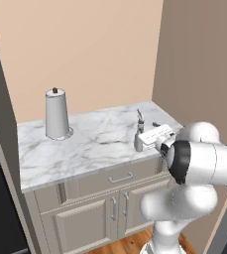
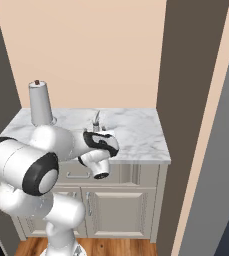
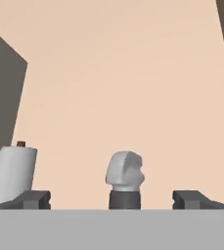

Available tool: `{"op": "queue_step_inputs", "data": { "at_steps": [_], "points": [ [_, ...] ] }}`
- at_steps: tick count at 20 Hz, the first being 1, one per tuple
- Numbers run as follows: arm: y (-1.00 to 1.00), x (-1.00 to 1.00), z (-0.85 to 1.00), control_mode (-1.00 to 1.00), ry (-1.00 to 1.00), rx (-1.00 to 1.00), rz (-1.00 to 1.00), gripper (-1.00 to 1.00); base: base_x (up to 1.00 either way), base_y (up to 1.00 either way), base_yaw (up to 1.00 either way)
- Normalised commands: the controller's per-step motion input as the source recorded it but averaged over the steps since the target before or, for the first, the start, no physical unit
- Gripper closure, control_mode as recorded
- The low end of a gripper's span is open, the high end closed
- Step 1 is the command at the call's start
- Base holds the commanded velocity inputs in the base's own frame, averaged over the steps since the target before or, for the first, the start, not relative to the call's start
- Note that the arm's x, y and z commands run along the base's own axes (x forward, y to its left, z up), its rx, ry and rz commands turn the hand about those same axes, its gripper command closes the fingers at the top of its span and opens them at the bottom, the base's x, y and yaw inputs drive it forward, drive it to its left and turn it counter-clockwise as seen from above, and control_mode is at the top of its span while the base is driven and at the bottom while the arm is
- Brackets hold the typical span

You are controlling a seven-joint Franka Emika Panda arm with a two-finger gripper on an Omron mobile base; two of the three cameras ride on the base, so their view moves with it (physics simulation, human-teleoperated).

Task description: Move the cutting board and knife to the sink. Then move spray from the cabinet to the counter.

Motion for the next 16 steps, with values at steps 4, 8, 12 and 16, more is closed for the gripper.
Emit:
{"op": "queue_step_inputs", "data": {
  "at_steps": [4, 8, 12, 16],
  "points": [
    [0.00, -0.46, 1.00, -1.00, -0.24, 0.00, 0.00, -1.00, 0.00, 0.00, 0.00],
    [0.06, -0.18, 1.00, -1.00, -0.13, 0.00, 0.00, -1.00, 0.00, 0.00, 0.00],
    [0.14, -0.08, 1.00, -1.00, -0.05, 0.00, 0.00, -1.00, 0.00, 0.00, 0.00],
    [0.03, -0.22, 1.00, -1.00, 0.00, 0.00, 0.00, -1.00, 0.00, 0.00, 0.00]
  ]
}}
